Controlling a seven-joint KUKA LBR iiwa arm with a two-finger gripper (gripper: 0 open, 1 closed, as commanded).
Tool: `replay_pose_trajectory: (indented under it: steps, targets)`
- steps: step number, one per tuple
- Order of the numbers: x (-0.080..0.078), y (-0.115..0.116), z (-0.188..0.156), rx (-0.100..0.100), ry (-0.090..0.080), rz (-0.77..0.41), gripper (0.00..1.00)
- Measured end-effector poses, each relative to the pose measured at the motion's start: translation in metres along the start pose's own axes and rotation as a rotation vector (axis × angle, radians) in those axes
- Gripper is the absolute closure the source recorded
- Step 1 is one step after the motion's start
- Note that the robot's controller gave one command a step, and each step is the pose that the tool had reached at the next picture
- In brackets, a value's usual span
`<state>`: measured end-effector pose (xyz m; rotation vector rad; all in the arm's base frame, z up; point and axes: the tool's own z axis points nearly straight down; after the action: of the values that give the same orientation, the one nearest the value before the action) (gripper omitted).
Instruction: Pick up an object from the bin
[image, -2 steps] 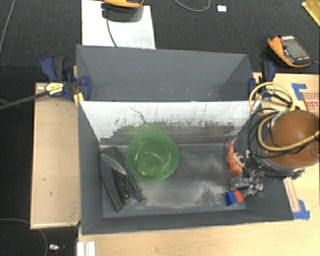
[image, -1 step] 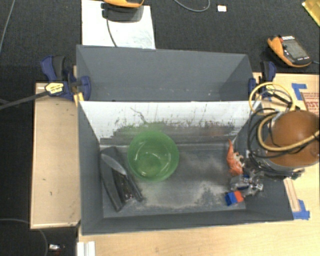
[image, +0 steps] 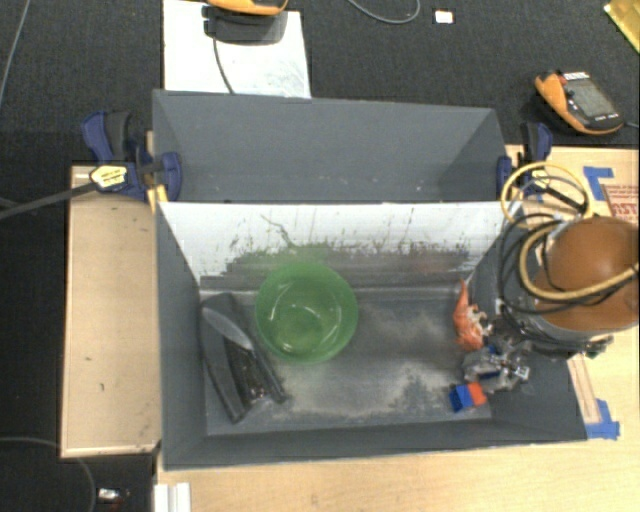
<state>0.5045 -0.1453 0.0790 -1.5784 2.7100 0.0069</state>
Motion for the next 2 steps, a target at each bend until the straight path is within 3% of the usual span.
replay_pose_trajectory:
  steps: [2]
  targets:
    - [-0.001, -0.001, -0.039, 0.003, -0.002, 0.004, 1.00]
